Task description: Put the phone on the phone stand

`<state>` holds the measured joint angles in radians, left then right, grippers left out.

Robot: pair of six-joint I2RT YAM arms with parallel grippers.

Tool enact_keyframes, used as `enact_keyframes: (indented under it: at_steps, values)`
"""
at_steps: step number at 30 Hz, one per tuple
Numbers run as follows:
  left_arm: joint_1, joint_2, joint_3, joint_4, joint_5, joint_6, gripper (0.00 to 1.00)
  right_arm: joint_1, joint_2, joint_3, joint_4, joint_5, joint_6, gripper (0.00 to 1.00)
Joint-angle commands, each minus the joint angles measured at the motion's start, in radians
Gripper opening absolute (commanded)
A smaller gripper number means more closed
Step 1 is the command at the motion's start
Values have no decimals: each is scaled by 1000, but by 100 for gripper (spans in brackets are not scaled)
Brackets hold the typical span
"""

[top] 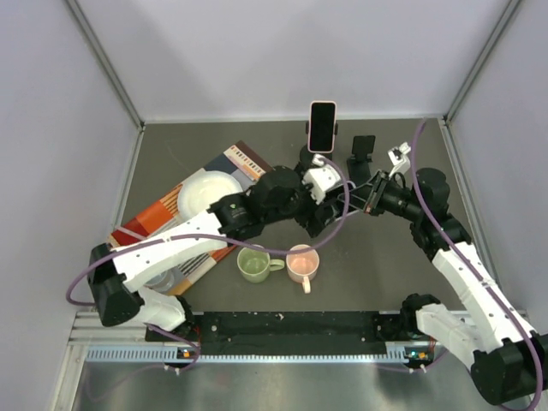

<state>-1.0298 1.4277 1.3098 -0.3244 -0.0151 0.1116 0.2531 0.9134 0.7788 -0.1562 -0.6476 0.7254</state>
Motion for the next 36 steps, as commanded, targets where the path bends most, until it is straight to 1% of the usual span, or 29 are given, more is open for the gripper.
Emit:
enact_keyframes:
  at_steps: [1, 2, 3, 4, 5, 6, 7, 9, 10, 12, 13, 14, 15, 16, 17, 18, 21, 24, 32, 33, 34, 36]
  values:
    - [62, -121, 28, 153, 98, -149, 99, -6, -97, 1, 149, 117, 62, 0]
    - [106, -130, 28, 162, 130, -179, 99, -8, -111, 0, 150, 141, 62, 0]
    - [132, -139, 13, 176, 192, -212, 99, -9, -123, -1, 149, 155, 62, 0]
    - [163, -162, -3, 229, 234, -295, 99, -11, -149, 0, 149, 167, 59, 0]
    - [224, -174, -24, 261, 269, -337, 99, -12, -162, -1, 149, 190, 57, 0]
    - [256, -200, -74, 303, 333, -378, 99, -12, -174, -1, 173, 201, 54, 0]
    - [311, -213, -101, 377, 357, -459, 99, -14, -198, -6, 187, 213, 54, 0]
    - [355, -240, -179, 451, 398, -528, 99, -14, -226, -19, 211, 247, 62, 0]
    - [381, -246, -201, 525, 440, -585, 99, -12, -249, -26, 246, 264, 68, 0]
    - [392, -254, -250, 583, 489, -656, 99, -12, -261, -51, 289, 272, 94, 0]
    - [392, -253, -260, 613, 530, -677, 98, -12, -268, -62, 352, 270, 104, 0]
    - [390, -251, -288, 681, 549, -697, 97, -12, -271, -76, 386, 270, 141, 0]
    - [392, -242, -300, 720, 566, -760, 97, -12, -269, -104, 432, 264, 163, 0]
    - [392, -236, -311, 749, 593, -785, 97, -12, -266, -117, 472, 249, 183, 0]
    - [392, -231, -331, 827, 612, -808, 97, -11, -255, -128, 550, 240, 219, 0]
    - [392, -217, -340, 867, 635, -866, 96, -12, -251, -147, 581, 233, 238, 0]
    - [390, -190, -369, 988, 673, -967, 96, -14, -243, -179, 676, 209, 285, 0]
    - [389, -170, -379, 1013, 681, -997, 92, -12, -254, -187, 682, 204, 299, 0]
    - [376, -170, -392, 990, 655, -975, 92, -12, -297, -173, 649, 200, 281, 0]
    - [376, -170, -388, 984, 652, -957, 91, -12, -297, -170, 647, 198, 279, 0]
    - [376, -176, -385, 945, 635, -942, 91, -12, -301, -165, 626, 198, 272, 0]
    - [376, -217, -379, 889, 575, -881, 91, -12, -312, -148, 597, 206, 249, 0]
